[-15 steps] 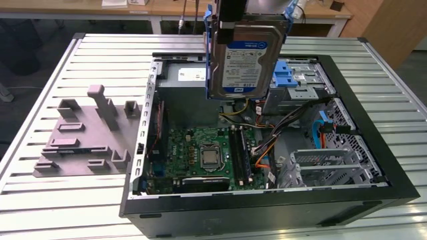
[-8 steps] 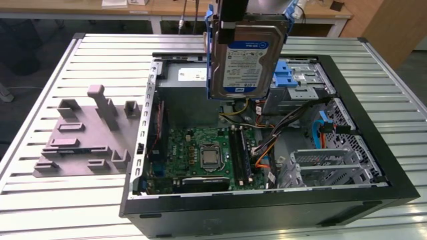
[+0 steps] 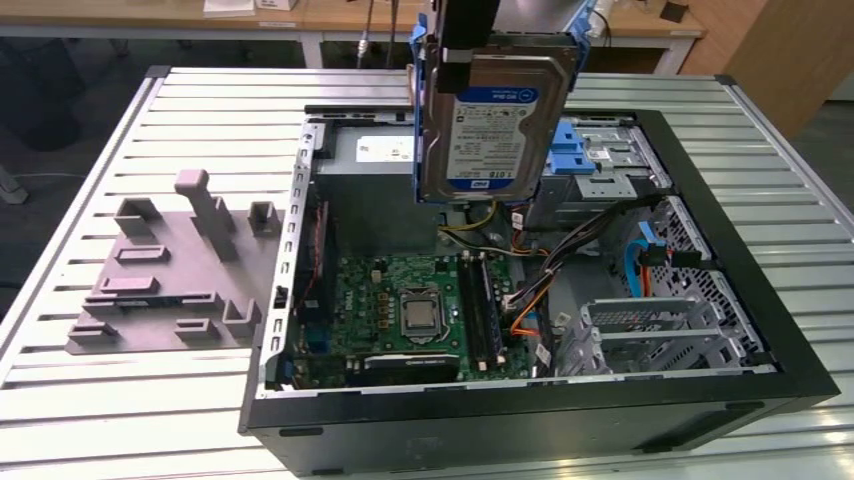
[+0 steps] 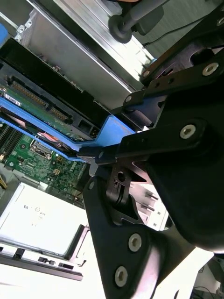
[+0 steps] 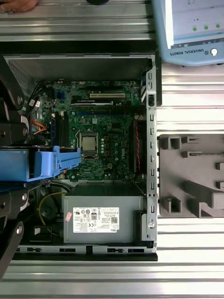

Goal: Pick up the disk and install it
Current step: 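Insert the disk into the insertion slot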

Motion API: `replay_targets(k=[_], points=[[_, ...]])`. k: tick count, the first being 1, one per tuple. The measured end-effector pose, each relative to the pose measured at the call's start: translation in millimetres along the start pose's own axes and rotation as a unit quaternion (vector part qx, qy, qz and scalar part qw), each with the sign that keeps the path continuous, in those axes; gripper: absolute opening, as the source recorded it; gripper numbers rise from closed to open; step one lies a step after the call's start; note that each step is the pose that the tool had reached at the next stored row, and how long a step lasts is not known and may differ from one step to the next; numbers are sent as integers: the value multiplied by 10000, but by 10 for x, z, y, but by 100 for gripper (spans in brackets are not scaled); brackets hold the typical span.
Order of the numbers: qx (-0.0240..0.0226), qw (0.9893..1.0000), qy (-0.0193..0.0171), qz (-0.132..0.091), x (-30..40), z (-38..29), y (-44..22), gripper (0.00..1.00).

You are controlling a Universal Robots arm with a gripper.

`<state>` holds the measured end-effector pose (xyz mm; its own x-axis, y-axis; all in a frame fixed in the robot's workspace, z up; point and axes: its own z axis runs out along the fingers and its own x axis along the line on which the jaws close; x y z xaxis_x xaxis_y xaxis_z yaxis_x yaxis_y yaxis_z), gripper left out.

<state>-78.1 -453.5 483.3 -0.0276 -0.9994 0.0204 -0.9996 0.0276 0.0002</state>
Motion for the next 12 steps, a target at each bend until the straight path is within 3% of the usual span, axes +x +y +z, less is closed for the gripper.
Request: replay_targets(k=[12], points=[[0,10000,-9,1,148,16,-3,36]])
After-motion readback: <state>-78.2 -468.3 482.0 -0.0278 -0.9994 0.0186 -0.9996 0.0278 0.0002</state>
